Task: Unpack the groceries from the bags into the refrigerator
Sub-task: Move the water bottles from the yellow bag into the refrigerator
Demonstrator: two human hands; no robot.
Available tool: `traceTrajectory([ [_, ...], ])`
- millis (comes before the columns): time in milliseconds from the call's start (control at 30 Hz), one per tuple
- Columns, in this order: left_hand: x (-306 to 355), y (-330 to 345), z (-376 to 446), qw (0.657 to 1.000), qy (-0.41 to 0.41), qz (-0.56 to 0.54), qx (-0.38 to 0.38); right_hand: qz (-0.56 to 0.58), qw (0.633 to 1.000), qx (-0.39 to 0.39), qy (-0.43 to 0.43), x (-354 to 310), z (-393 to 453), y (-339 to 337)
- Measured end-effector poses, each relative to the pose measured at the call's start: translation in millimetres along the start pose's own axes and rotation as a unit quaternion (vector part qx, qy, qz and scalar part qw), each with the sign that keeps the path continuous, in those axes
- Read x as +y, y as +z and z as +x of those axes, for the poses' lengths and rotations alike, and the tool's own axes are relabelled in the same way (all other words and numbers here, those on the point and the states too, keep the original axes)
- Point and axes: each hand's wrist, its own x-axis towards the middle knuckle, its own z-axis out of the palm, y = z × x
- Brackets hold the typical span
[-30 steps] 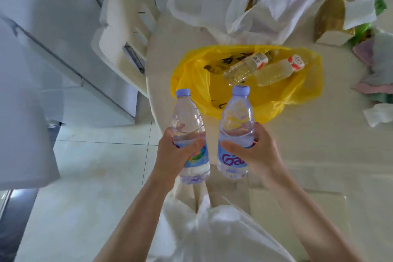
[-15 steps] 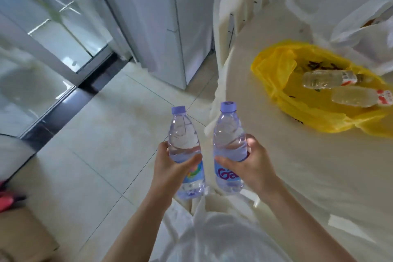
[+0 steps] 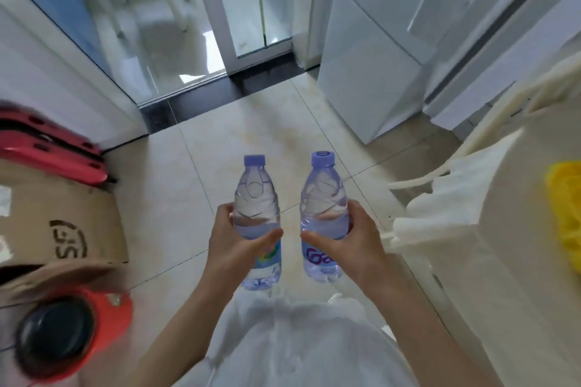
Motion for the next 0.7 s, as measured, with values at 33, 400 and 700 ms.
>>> traceTrajectory([
  [33,1,-17,10,1.000,0.003,0.004,0.009,-0.003,1.000,-0.004,-0.003,-8,8,16],
  [400,33,-122,115,0.997,0.041,0.029,0.067,0.012,1.000,-0.019,-0.006,-84,86,114],
  [700,100,-104,229,0.998,0.051,0.007,0.039,0.011,1.000,0.019,-0.013,-146,195,113],
])
